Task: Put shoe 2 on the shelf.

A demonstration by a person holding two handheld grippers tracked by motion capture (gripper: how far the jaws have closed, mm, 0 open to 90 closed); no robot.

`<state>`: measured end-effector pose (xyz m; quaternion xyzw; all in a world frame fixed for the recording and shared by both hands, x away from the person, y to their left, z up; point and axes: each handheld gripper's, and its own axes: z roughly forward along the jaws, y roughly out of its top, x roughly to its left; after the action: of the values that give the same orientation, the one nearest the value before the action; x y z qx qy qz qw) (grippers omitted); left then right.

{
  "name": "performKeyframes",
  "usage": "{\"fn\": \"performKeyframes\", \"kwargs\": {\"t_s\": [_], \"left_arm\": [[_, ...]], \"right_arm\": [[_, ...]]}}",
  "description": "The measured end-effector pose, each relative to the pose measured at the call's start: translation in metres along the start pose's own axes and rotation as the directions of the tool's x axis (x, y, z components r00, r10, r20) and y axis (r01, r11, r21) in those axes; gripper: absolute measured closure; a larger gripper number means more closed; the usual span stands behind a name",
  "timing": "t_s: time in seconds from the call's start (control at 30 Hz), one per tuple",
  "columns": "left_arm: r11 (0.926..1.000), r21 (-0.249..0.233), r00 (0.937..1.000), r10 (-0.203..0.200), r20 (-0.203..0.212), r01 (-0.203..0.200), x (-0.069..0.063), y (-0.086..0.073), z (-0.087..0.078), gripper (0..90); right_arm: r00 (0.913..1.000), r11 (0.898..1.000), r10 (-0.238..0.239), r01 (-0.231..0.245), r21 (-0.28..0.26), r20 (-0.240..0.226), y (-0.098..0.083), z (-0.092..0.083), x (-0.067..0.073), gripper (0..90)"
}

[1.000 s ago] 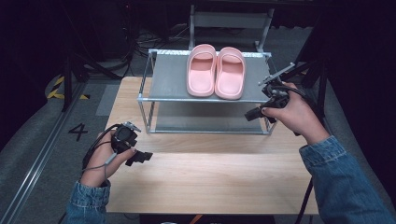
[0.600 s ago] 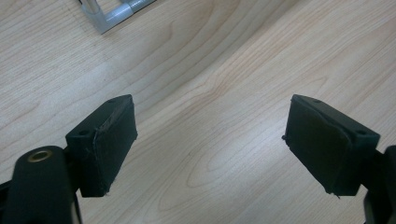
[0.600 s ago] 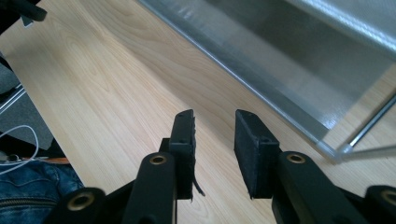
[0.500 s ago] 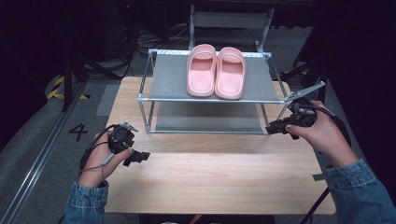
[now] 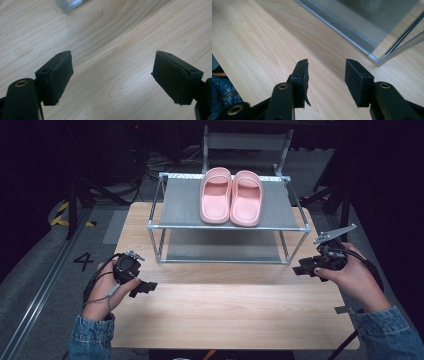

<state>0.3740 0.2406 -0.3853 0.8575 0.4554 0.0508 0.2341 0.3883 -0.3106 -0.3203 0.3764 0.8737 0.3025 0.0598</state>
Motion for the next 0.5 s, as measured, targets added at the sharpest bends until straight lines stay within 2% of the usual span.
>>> {"fn": "performKeyframes", "kwargs": {"t_s": [0.17, 0.5], "left_arm": [[1.0000, 0.005, 0.9999, -0.007, -0.011, 0.007, 0.002, -0.001, 0.001, 17.3], [0.9999, 0.012, 0.9999, -0.004, -0.013, 0.004, 0.003, -0.002, 0.002, 17.3]], "right_arm": [[1.0000, 1.000, -0.008, 0.008, -0.002, 0.000, -0.015, 0.007, -0.006, 50.1], [0.9998, 0.999, -0.018, 0.018, -0.043, 0.001, -0.048, 0.022, -0.017, 44.6]]}}
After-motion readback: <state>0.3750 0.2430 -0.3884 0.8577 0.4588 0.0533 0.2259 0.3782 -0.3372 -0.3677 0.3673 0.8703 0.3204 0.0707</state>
